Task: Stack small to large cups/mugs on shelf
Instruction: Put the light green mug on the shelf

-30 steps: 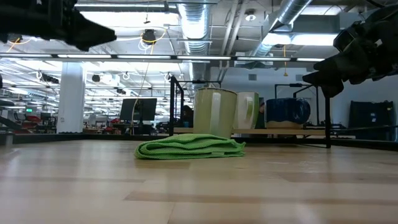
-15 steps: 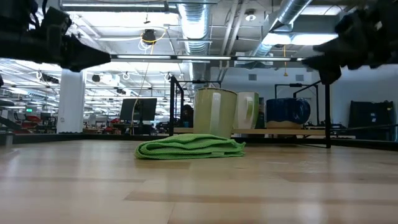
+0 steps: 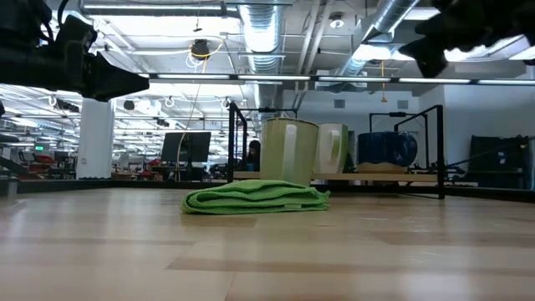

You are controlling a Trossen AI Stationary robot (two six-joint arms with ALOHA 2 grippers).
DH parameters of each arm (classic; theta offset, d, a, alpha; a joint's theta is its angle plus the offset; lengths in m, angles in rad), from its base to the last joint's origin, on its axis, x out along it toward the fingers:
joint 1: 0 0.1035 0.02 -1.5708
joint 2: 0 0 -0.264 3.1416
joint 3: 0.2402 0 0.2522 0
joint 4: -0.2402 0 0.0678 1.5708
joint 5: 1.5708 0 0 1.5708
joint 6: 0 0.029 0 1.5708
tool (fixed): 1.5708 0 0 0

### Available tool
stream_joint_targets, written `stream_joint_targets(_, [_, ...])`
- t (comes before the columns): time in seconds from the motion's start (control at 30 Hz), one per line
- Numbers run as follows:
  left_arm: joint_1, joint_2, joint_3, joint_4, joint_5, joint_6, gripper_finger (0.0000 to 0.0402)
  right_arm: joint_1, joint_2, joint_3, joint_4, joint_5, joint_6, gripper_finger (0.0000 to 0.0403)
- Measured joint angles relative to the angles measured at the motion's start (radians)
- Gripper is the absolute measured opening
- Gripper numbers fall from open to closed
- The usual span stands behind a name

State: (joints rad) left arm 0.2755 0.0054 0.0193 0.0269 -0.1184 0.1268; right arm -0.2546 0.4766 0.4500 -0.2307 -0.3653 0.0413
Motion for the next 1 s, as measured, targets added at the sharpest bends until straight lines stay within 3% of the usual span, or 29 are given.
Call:
stream_joint_targets(0.53, [0.000,0.000,0.000,-0.004,-0.001,0.009,0.0166,-0.001,0.645,0.491,-0.242,-0.001,-0.165,0.0246])
stream_joint_targets(0.8, [0.000,0.001,0.000,-0.005,-0.001,0.021,0.0166,-0.003,0.847,0.714,-0.258,0.000,-0.334,0.0246])
stream_joint_targets(1.0, [0.000,0.001,-0.001,-0.006,0.000,0.045,0.0166,-0.020,0.952,0.819,-0.252,0.000,-0.363,0.0246])
